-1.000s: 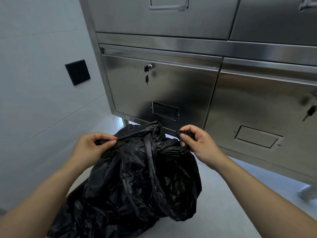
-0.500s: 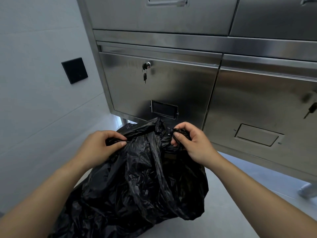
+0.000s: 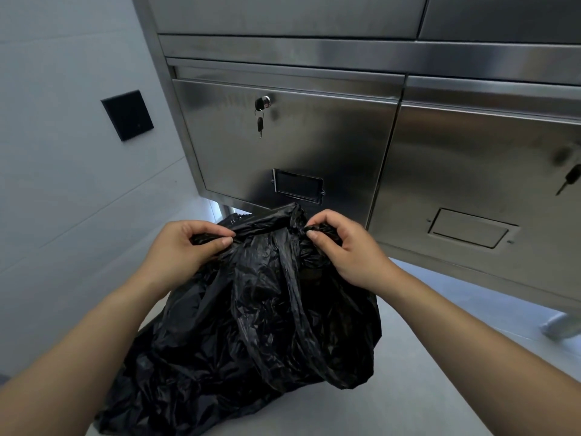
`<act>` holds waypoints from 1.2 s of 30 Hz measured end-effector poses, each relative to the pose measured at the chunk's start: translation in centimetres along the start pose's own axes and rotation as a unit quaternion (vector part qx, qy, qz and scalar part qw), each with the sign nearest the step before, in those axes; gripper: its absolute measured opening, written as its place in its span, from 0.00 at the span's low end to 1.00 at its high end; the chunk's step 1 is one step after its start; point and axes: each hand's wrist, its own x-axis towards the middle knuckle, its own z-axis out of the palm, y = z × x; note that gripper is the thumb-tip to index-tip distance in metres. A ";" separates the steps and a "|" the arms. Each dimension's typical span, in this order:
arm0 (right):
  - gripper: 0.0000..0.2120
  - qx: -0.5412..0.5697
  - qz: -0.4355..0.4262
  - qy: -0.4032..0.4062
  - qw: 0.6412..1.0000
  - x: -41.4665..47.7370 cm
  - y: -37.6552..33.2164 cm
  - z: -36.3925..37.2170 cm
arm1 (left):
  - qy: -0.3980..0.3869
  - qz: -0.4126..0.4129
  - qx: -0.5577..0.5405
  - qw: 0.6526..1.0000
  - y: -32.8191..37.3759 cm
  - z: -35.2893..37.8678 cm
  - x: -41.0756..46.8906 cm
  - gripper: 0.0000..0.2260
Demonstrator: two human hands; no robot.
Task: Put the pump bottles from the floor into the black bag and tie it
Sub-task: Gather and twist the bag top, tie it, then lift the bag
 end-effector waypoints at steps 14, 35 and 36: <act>0.05 -0.048 0.007 0.020 0.999 -0.2 1.2 0.1 | 0.046 0.032 0.053 0.997 -0.4 0.3 0.2 0.13; 0.08 0.020 0.041 0.090 0.995 -0.4 2.1 -1.0 | 0.030 0.057 -0.016 0.998 -0.6 0.8 0.1 0.09; 0.08 0.021 0.038 0.082 0.996 -0.4 1.9 -0.7 | 0.025 0.069 -0.003 0.997 -0.5 1.0 0.1 0.10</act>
